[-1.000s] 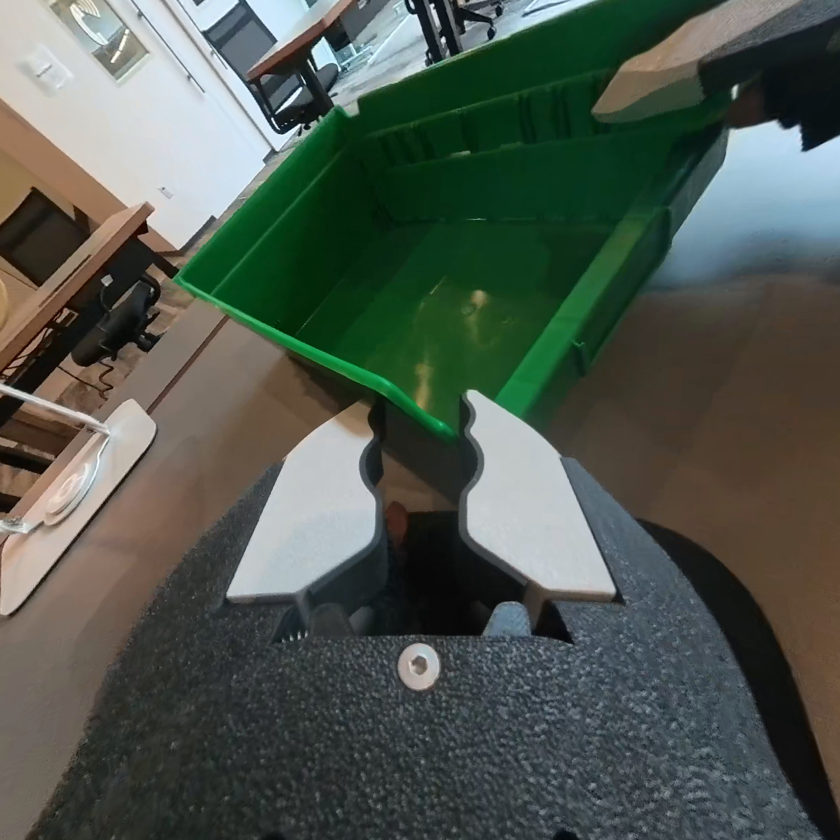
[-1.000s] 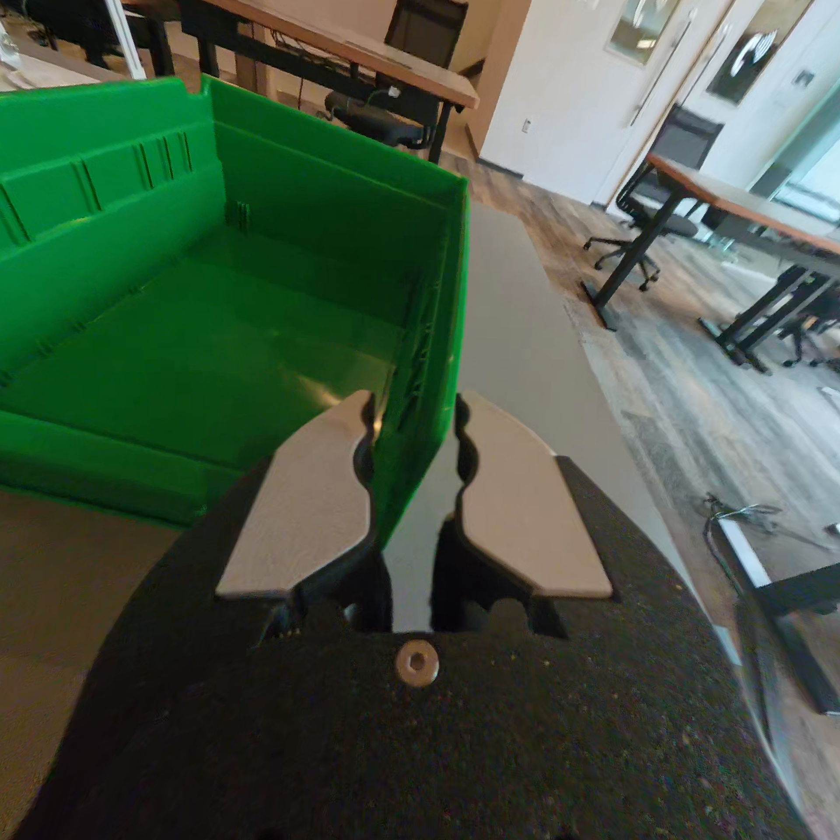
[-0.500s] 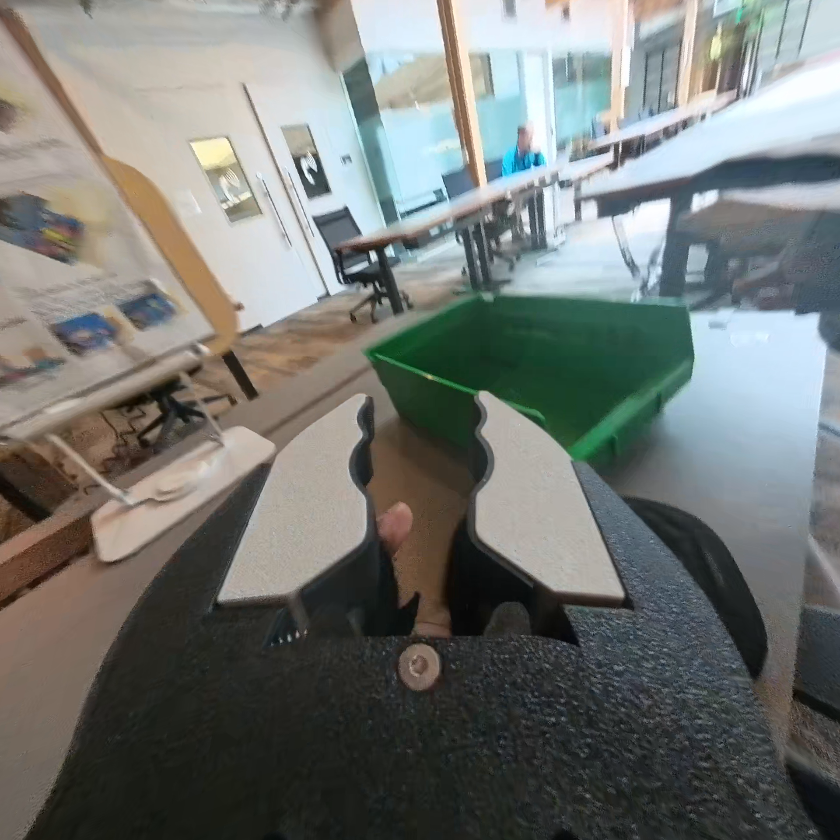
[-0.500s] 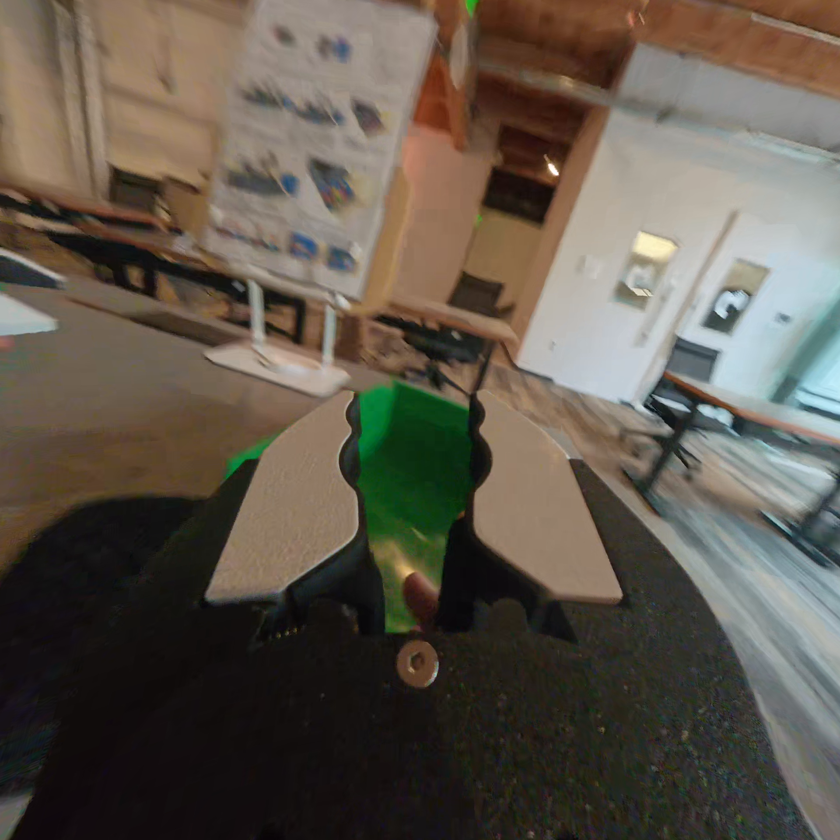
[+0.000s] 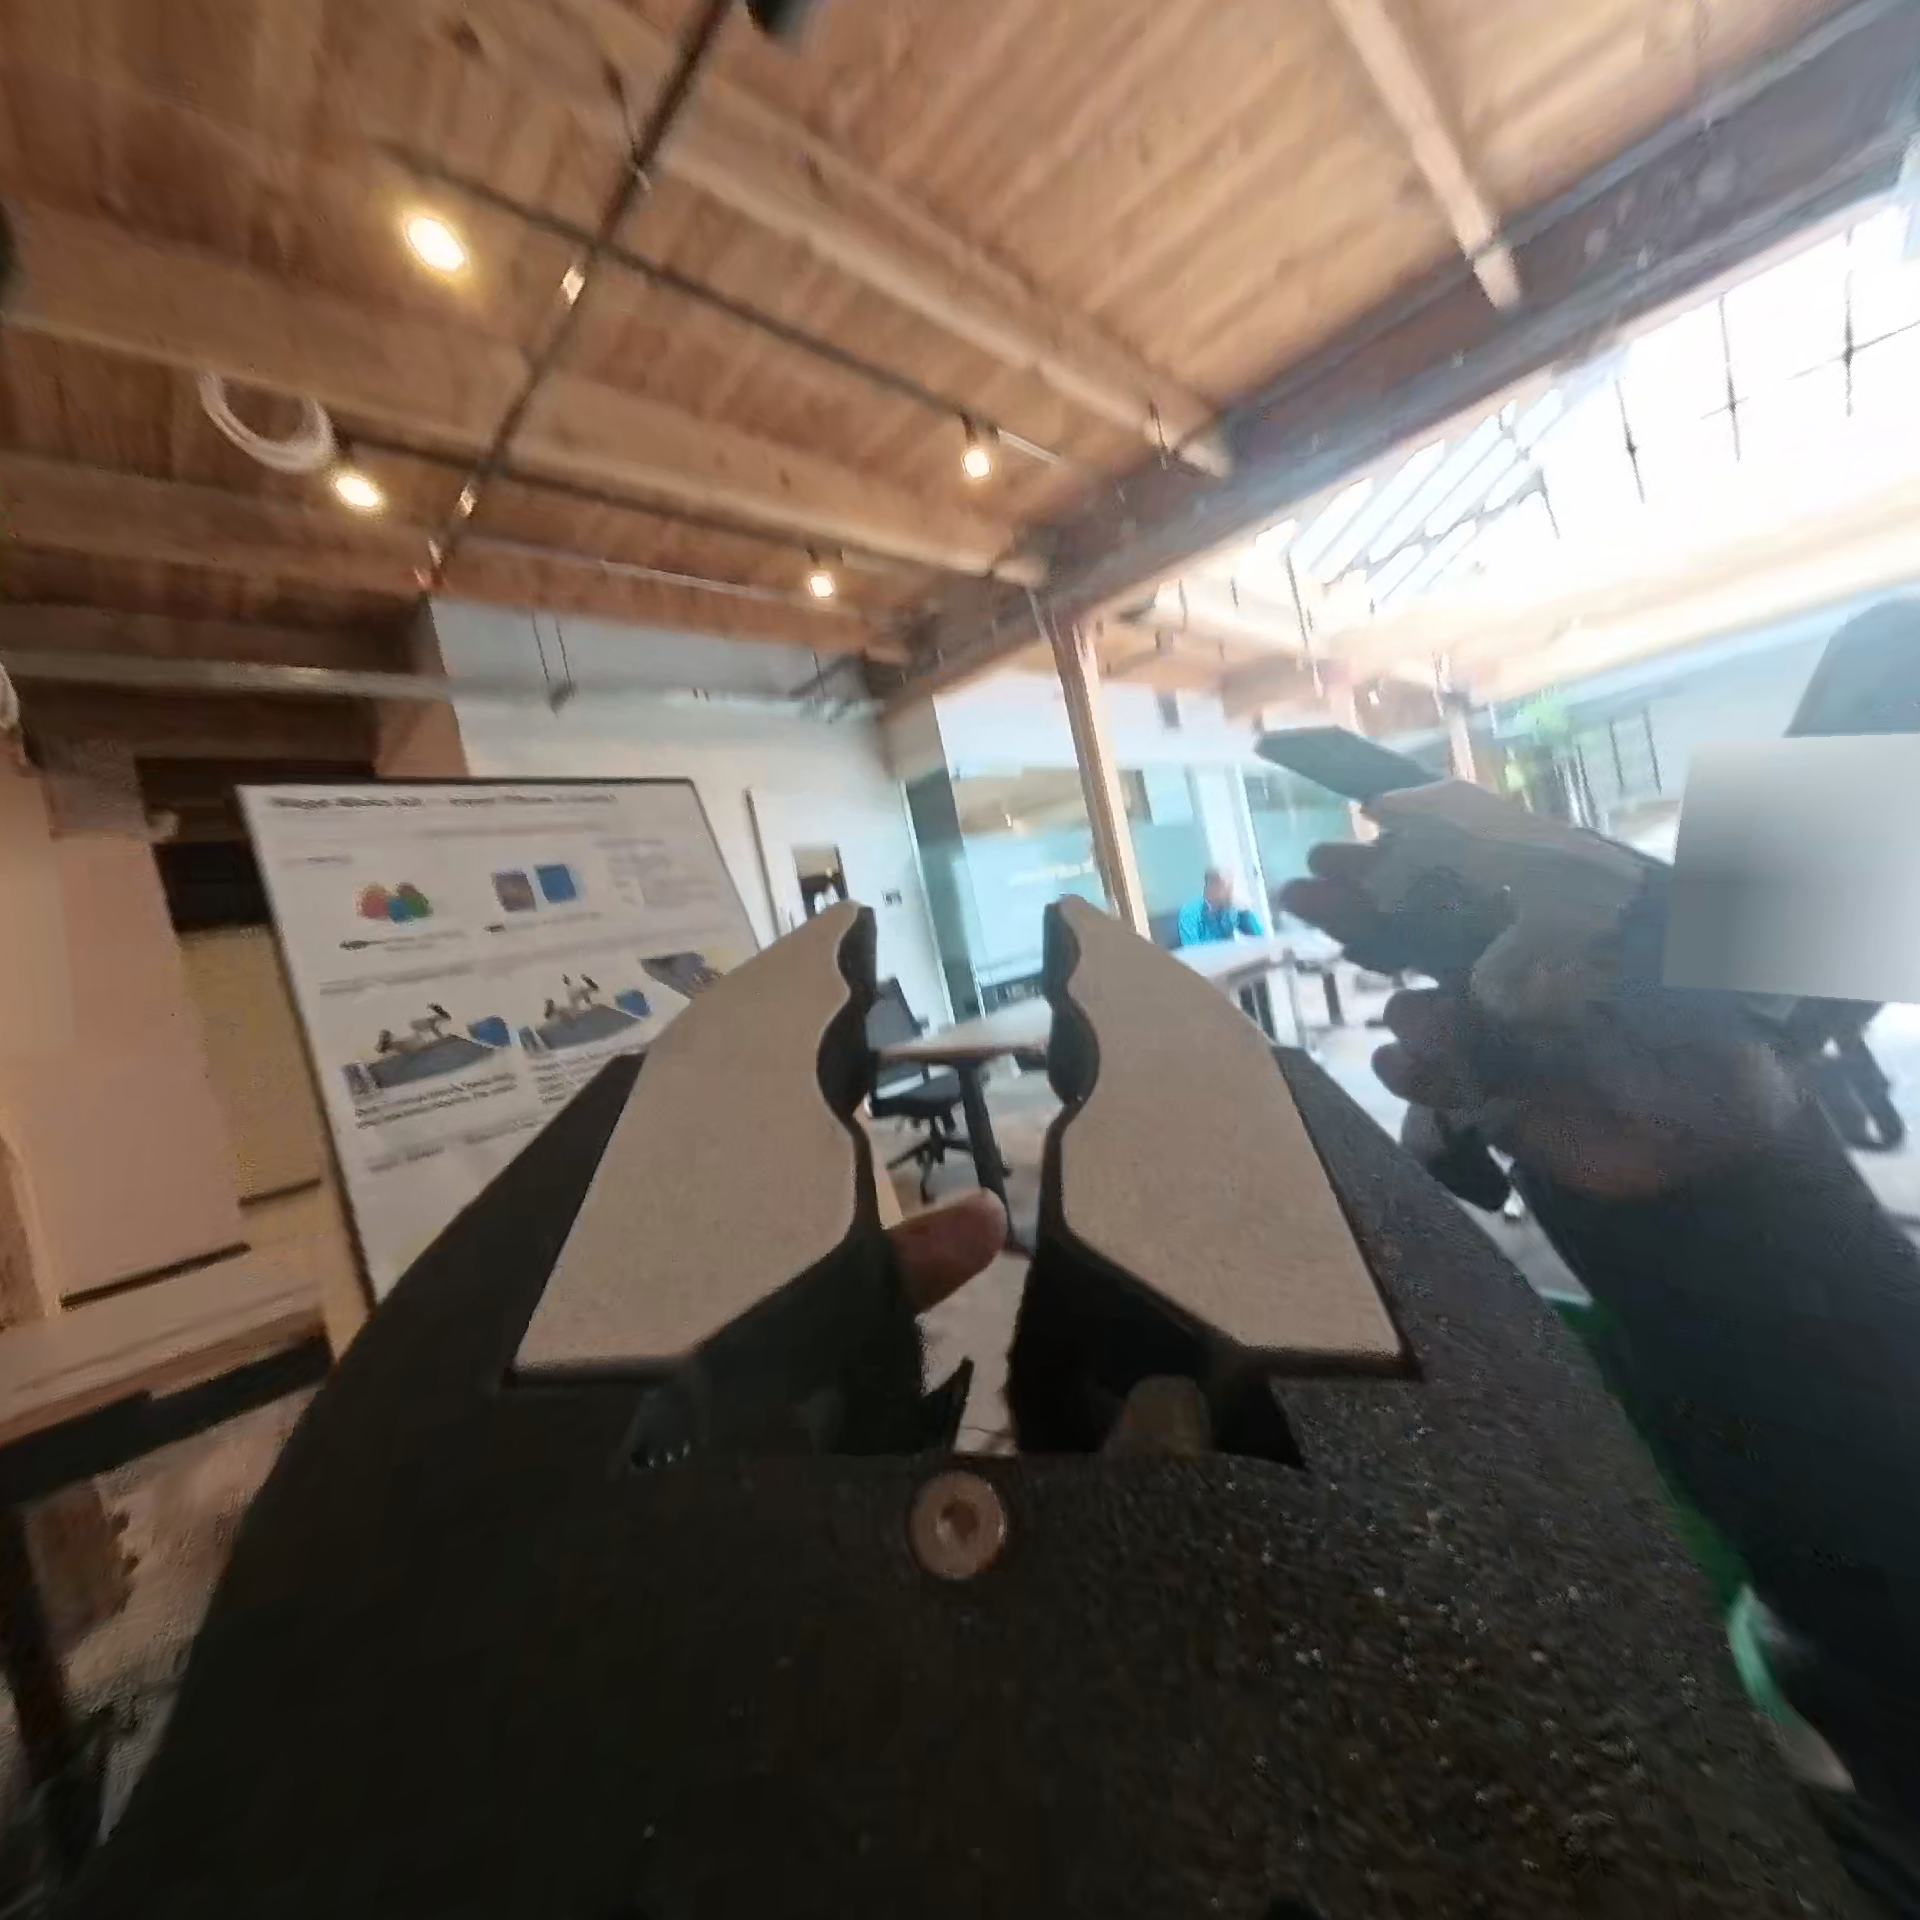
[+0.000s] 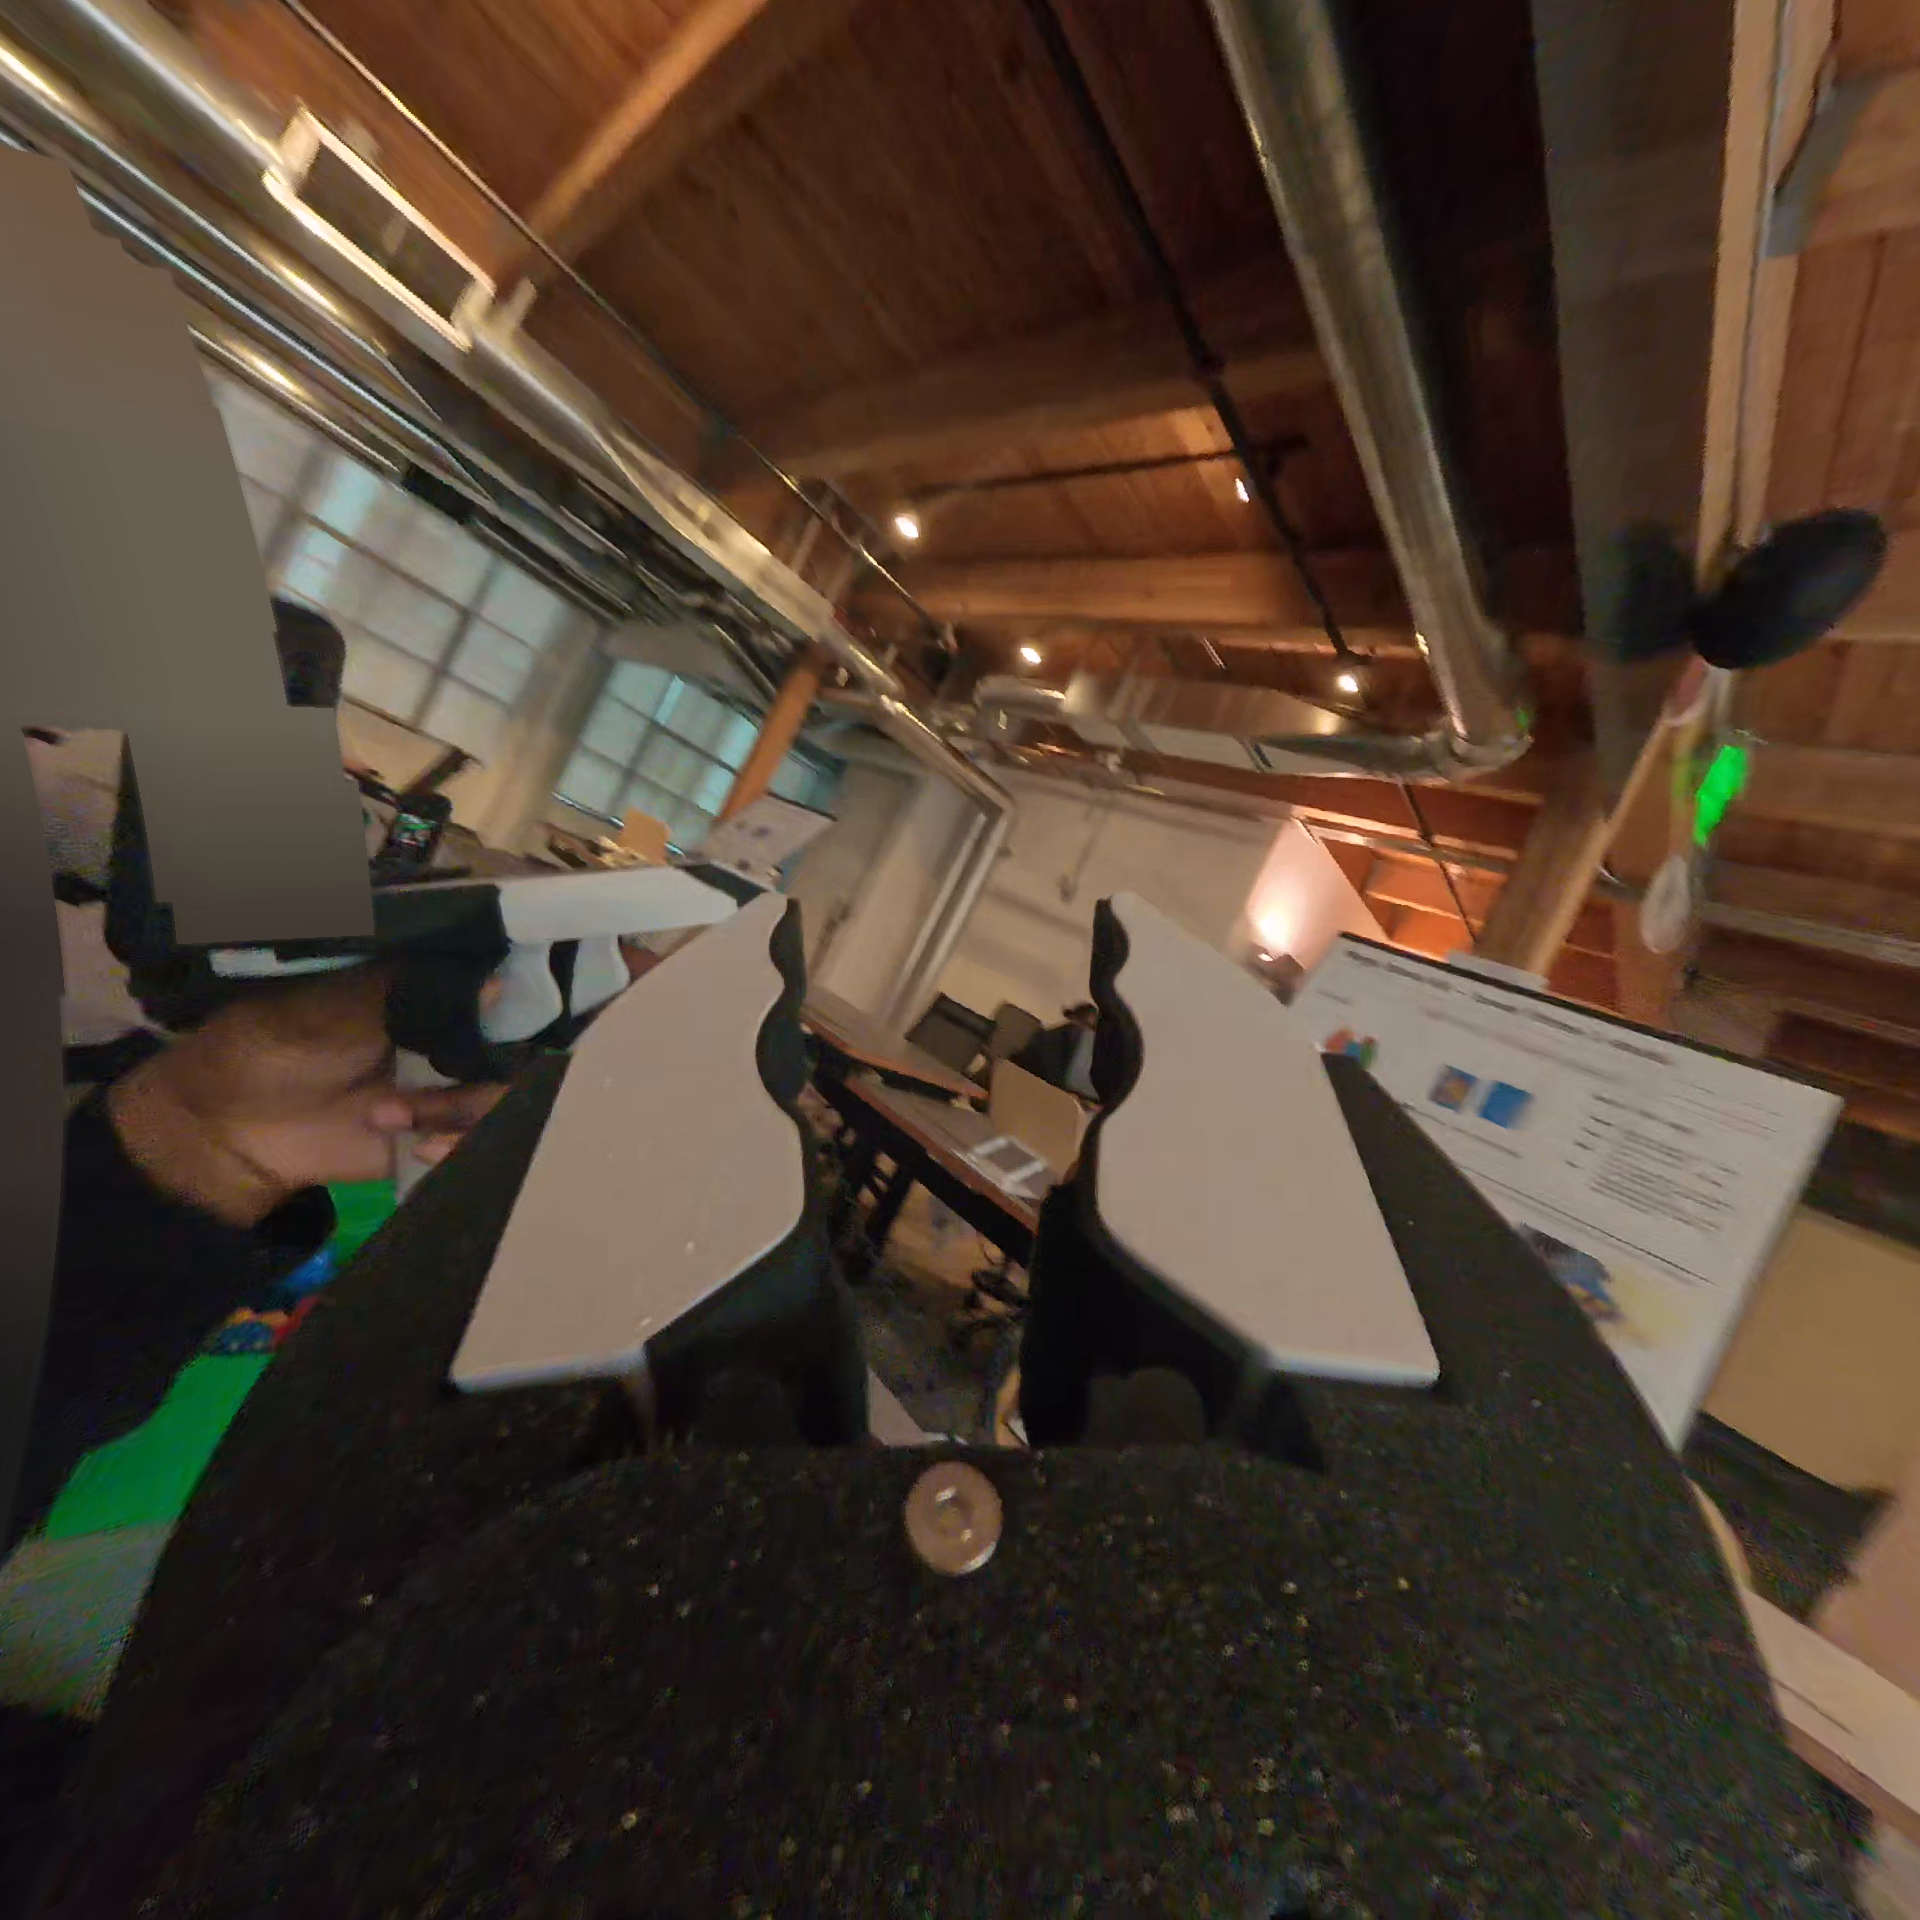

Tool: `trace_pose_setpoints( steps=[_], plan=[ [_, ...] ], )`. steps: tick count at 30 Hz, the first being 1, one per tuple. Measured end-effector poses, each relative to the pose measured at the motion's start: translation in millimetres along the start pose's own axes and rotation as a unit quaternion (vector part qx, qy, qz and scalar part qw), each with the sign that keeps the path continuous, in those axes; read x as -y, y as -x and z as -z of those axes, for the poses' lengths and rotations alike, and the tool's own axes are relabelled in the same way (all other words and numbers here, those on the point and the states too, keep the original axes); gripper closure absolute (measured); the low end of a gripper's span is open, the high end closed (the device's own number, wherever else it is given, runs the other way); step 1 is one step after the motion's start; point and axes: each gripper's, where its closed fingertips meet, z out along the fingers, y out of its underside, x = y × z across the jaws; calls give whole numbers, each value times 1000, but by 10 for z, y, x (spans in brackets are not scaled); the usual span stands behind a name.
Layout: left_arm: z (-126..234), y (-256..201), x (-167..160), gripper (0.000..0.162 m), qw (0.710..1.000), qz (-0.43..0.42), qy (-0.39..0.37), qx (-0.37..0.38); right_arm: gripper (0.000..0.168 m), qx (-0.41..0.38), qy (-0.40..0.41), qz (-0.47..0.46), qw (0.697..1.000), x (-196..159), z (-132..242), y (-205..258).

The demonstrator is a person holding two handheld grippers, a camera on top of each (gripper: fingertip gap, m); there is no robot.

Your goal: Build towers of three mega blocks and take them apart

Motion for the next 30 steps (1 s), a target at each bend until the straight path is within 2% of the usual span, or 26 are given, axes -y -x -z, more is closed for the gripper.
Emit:
trace_pose_setpoints(
  steps=[3, 6, 8, 11, 15, 17, 20, 25, 27, 30],
  plan=[
    [95, 263, 18, 136, 999, 6, -37, 20, 120, 23, -9, -24, 999, -231, -106, 26],
    [84, 408, -210, 136, 1000, 12, 4, 23, 125, 34, 16, -45, 998, -643, -187, 23],
    [11, 524, -419, 136, 999, 15, 31, 41, 122, 30, 65, -54, 996, -955, -220, -30],
    [-132, 586, -811, 130, 996, 48, 73, 27, 120, 36, 117, -70, 990, -1343, -255, -31],
    [-215, 582, -964, 128, 994, 70, 77, 13, 117, 25, 157, -67, 985, -1637, -292, -128],
    [-204, 556, -926, 132, 996, 35, 84, 19, 119, 10, 157, -72, 985, -1617, -270, -222],
    [-164, 531, -831, 134, 994, -29, 98, 38, 125, 3, 101, -99, 990, -1379, -279, -247],
    [-61, 589, -853, 135, 987, -39, 147, 57, 120, 10, 101, -110, 989, -1150, -240, -125],
    [-28, 593, -919, 135, 984, -38, 169, 47, 119, 21, 119, -114, 986, -1040, -59, -76],
    [-29, 543, -935, 135, 984, -26, 172, 27, 122, -6, 152, -118, 981, -924, 430, -135]
  ],
)
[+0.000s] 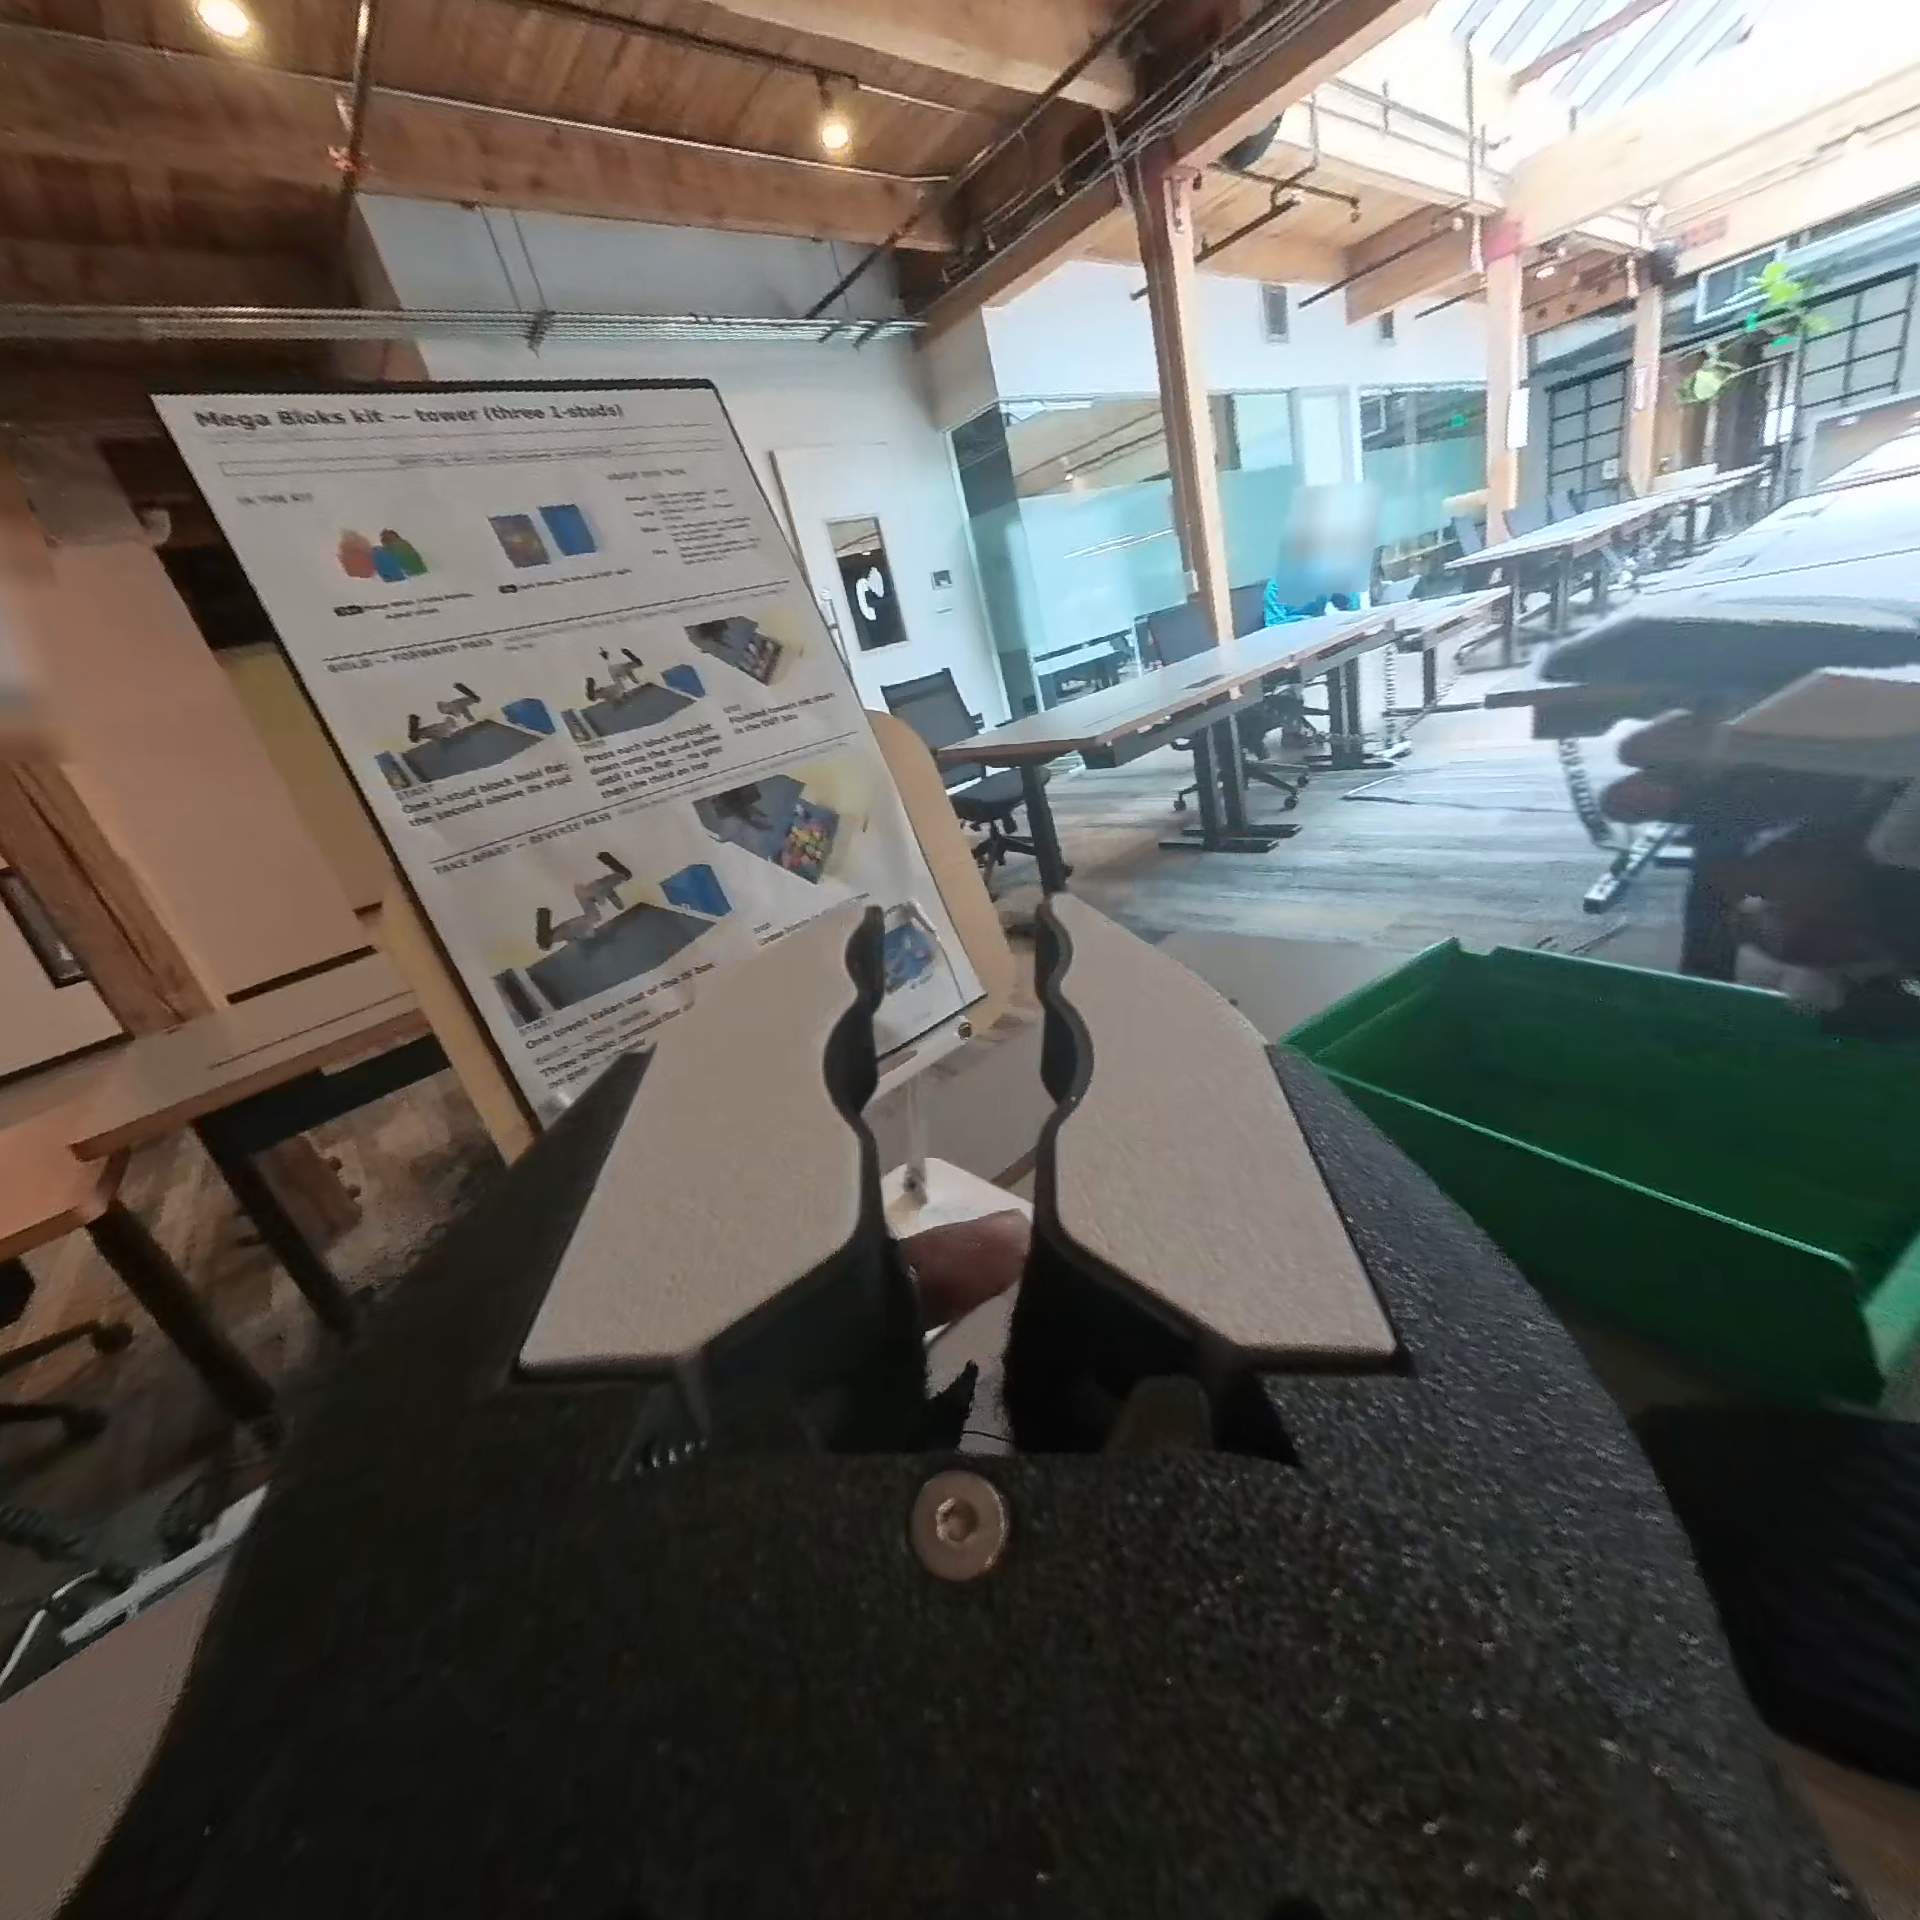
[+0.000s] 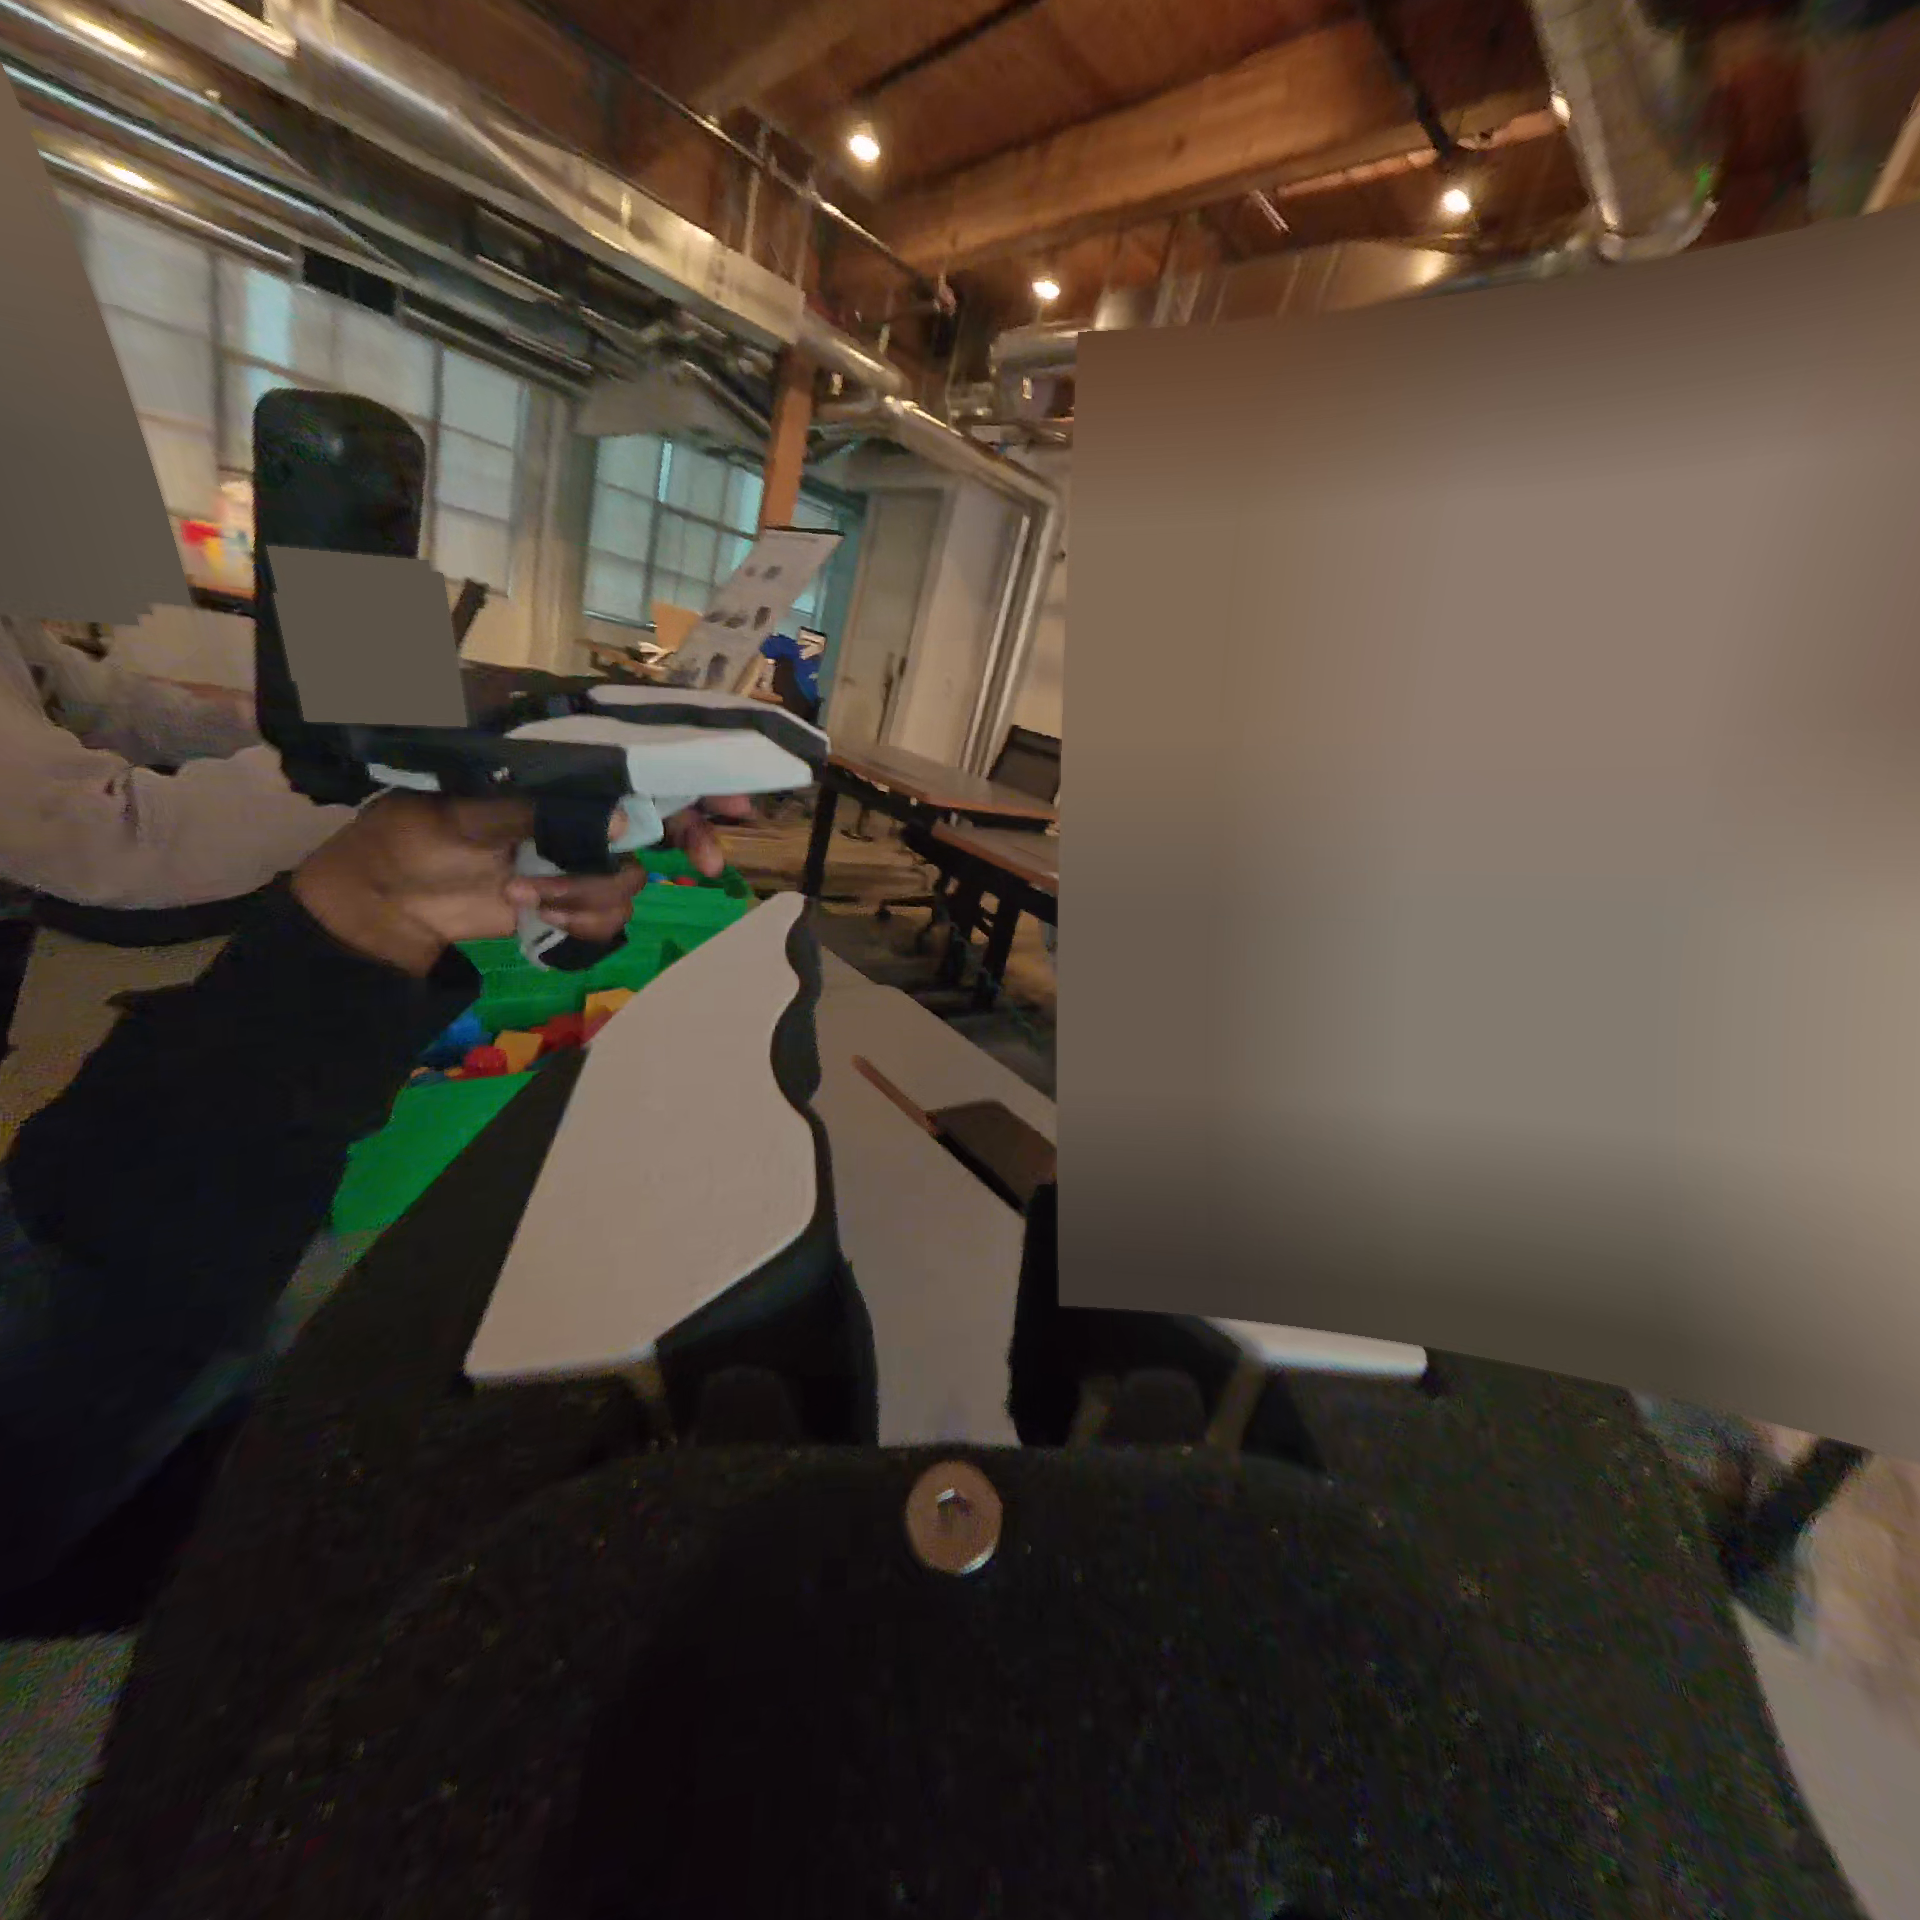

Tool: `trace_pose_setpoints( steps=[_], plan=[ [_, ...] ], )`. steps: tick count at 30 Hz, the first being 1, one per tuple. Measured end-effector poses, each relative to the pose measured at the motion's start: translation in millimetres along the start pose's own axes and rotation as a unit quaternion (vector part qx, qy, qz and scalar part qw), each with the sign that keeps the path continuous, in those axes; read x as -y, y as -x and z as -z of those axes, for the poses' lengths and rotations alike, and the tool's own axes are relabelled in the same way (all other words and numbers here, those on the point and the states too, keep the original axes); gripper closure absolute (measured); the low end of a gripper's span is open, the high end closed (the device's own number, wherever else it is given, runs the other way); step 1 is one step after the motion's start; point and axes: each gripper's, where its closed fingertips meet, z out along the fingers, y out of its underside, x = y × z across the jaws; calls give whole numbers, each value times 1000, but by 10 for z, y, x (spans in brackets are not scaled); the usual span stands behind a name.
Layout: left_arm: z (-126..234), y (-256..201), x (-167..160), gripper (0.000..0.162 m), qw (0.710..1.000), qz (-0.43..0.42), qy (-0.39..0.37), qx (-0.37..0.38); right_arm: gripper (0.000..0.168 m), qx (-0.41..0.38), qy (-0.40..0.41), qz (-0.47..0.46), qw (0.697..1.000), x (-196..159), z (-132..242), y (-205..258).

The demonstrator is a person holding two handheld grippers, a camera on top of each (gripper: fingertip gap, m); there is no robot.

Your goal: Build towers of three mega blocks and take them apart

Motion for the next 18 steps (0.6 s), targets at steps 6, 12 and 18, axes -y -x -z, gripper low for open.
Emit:
trace_pose_setpoints(
  steps=[6, 12, 18],
  plan=[
    [48, -68, 134, 135, 999, 18, -26, -28, 140, -94, 65, 5, 993, -166, 1131, -186],
    [104, -86, 234, 135, 998, 26, -47, -43, 141, -170, 191, 21, 967, -392, 2195, -261],
    [104, -33, 338, 133, 994, 40, -85, -47, 118, -187, 208, 25, 960, -552, 3062, -340]
  ],
)
